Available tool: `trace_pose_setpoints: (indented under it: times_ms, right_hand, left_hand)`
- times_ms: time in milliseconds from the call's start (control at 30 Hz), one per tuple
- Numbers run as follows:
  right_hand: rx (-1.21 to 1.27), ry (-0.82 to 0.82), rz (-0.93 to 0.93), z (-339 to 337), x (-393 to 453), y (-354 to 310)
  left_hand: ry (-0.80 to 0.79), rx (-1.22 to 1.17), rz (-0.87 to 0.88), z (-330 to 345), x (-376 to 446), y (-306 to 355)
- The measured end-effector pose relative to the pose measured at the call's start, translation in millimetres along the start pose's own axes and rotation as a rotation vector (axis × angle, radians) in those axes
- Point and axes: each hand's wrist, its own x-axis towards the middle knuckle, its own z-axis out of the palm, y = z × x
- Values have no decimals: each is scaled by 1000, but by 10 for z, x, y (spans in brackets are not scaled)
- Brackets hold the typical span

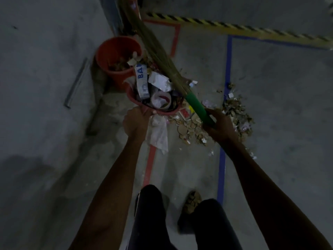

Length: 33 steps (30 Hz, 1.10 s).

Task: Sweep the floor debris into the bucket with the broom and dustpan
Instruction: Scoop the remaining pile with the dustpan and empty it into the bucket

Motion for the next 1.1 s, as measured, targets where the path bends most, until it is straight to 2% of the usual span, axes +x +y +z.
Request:
trace_pose_setpoints:
  times_ms: [133, 233, 500, 667, 800, 933, 1033, 1100]
  right_hand:
    - [-33, -20, 29, -133, 188, -693]
    - [-45, -57, 9, -74, 545, -1175]
    - [6, -14, 36, 160, 1647, -2155]
    - [44, -3, 36, 271, 2246, -2389]
    - [17, -16, 11, 363, 2682, -2427]
    - [27, -66, 37, 489, 3084, -2407]
    - [35, -90, 30, 640, 3353, -2389]
    - [4, -131, 67, 789, 3568, -2364]
  left_hand:
    - [-12, 47, -2, -681, 279, 41]
    - [-45, 57, -74, -1206, 706, 76]
    - [-41, 50, -70, -1806, 2086, -3]
    - [-42, -3, -99, -1861, 2765, 24]
    - [-27, -200, -84, -1850, 3119, 104]
    - [-100, -295, -132, -1796, 3454, 105]
    - [-70, -218, -151, -1566, 3724, -3]
    - [-96, -124, -228, -1407, 3912, -88]
